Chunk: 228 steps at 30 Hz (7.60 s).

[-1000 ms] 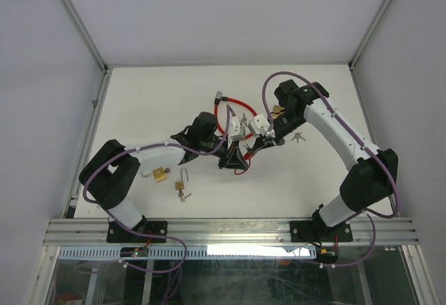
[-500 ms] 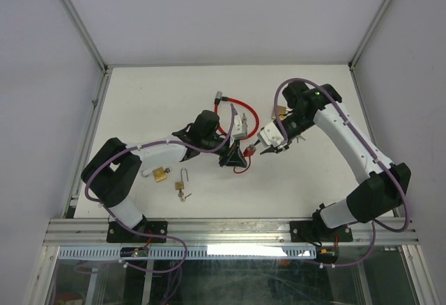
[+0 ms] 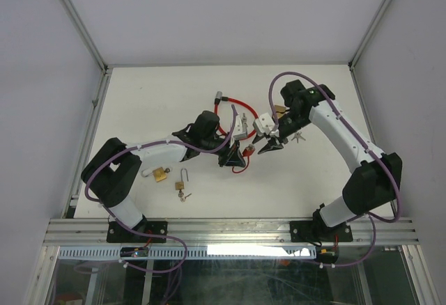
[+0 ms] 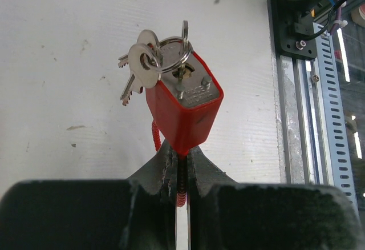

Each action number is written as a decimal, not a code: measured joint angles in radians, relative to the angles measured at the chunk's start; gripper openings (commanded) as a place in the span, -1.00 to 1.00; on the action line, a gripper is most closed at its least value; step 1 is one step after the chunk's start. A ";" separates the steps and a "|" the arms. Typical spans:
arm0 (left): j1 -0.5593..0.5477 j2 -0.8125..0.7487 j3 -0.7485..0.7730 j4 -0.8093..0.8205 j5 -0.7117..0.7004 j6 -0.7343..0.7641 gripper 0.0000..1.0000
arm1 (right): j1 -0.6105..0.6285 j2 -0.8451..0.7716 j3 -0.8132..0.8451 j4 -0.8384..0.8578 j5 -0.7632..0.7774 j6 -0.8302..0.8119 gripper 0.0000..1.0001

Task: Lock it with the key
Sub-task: Lock the lock.

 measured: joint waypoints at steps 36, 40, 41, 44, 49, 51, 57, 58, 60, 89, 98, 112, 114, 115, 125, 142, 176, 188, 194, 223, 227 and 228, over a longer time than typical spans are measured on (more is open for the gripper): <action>-0.006 0.000 0.000 -0.031 0.021 0.003 -1.00 | 0.031 0.045 -0.039 0.047 0.053 -0.108 -1.00; -0.005 0.000 0.004 -0.055 0.083 0.006 -1.00 | 0.033 0.045 -0.039 -0.023 0.053 -0.209 -1.00; -0.004 0.000 0.007 -0.065 0.100 0.008 -1.00 | 0.033 0.045 -0.039 -0.035 0.054 -0.225 -1.00; 0.003 0.013 0.029 -0.105 0.167 0.014 -1.00 | 0.033 0.039 -0.038 -0.056 0.055 -0.252 -1.00; 0.021 0.108 0.116 -0.156 0.303 0.021 -1.00 | 0.036 -0.002 -0.043 -0.060 0.075 -0.274 -1.00; 0.022 0.138 0.136 -0.166 0.346 0.023 -1.00 | 0.041 -0.027 -0.064 -0.043 0.088 -0.278 -1.00; 0.024 0.192 0.161 -0.205 0.430 0.022 -1.00 | 0.062 -0.093 -0.137 0.034 0.144 -0.284 -1.00; 0.026 0.193 0.164 -0.209 0.430 0.023 -1.00 | 0.063 -0.097 -0.140 0.041 0.149 -0.284 -0.97; 0.031 0.193 0.173 -0.218 0.420 0.022 -1.00 | 0.063 -0.106 -0.142 0.055 0.155 -0.286 -0.78; -0.019 0.086 0.161 -0.255 0.082 0.036 -1.00 | -0.114 0.011 -0.152 -0.014 -0.123 -0.290 -0.23; -0.020 0.086 0.161 -0.260 0.083 0.049 -1.00 | -0.079 0.015 -0.134 -0.018 -0.093 -0.290 -0.39; -0.020 0.086 0.161 -0.266 0.111 0.053 -1.00 | -0.060 0.019 -0.132 0.041 -0.037 -0.290 -0.62; -0.020 0.086 0.161 -0.267 0.115 0.053 -1.00 | -0.057 0.019 -0.132 0.047 -0.033 -0.291 -0.75; -0.020 0.086 0.161 -0.269 0.116 0.053 -1.00 | -0.055 0.019 -0.132 0.049 -0.031 -0.290 -0.83; -0.017 0.087 0.167 -0.309 0.176 0.058 -1.00 | -0.047 0.007 -0.133 0.026 -0.019 -0.293 -1.00; -0.012 0.118 0.207 -0.370 0.262 0.079 -1.00 | -0.072 -0.040 -0.110 -0.033 -0.040 -0.294 -0.28; -0.018 0.118 0.207 -0.385 0.255 0.080 -1.00 | -0.003 0.028 -0.098 -0.048 -0.017 -0.294 -0.73; -0.019 0.118 0.207 -0.388 0.254 0.080 -1.00 | -0.002 0.027 -0.092 -0.041 0.011 -0.294 -0.78; -0.019 0.118 0.207 -0.389 0.249 0.080 -1.00 | -0.002 0.027 -0.092 -0.041 0.017 -0.294 -1.00; -0.037 0.081 0.226 -0.309 -0.036 0.097 -1.00 | -0.027 -0.013 -0.041 0.091 0.053 -0.029 -1.00; -0.039 -0.018 0.123 -0.234 -0.164 0.091 -1.00 | -0.024 -0.045 -0.109 0.235 0.048 0.182 -1.00; -0.039 -0.044 0.098 -0.215 -0.182 0.090 -1.00 | -0.024 -0.061 -0.132 0.259 0.044 0.194 -1.00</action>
